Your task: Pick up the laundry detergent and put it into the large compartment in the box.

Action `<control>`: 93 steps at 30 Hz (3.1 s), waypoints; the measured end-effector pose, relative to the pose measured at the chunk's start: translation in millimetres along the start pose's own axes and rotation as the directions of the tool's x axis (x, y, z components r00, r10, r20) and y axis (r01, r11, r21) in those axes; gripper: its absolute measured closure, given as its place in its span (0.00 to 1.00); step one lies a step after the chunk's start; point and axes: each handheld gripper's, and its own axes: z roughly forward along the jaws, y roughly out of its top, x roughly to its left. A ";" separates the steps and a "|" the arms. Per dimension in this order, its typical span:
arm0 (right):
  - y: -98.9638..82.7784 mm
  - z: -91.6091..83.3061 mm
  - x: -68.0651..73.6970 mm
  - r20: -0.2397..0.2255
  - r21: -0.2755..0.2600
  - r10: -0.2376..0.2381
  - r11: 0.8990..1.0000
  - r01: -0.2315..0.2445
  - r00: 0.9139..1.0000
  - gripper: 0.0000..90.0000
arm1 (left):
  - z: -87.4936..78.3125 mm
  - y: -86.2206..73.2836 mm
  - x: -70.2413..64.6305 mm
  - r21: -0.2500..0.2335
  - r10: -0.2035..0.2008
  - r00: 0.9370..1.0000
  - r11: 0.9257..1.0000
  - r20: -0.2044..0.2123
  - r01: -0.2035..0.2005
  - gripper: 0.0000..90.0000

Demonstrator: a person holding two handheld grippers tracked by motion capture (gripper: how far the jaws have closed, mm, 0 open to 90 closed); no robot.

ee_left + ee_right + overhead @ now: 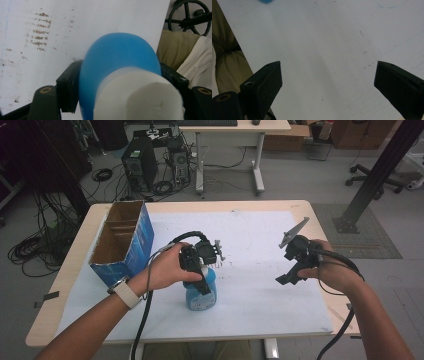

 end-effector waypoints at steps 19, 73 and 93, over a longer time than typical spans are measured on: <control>-1.4 1.4 0.5 -0.002 -0.001 0.002 1.000 -0.002 1.000 0.09 | -1.0 -0.5 -1.9 -0.002 -0.015 1.000 1.000 -0.021 0.015 0.41; 0.0 -3.8 3.0 0.004 -0.010 -0.001 1.000 0.001 1.000 0.09 | -46.2 -0.2 -13.1 -0.035 -0.116 0.991 0.993 -0.070 0.114 0.41; 0.3 -4.6 3.8 0.004 -0.017 -0.005 1.000 0.005 1.000 0.09 | -74.4 0.2 -16.1 -0.095 -0.206 0.971 0.976 -0.121 0.196 0.41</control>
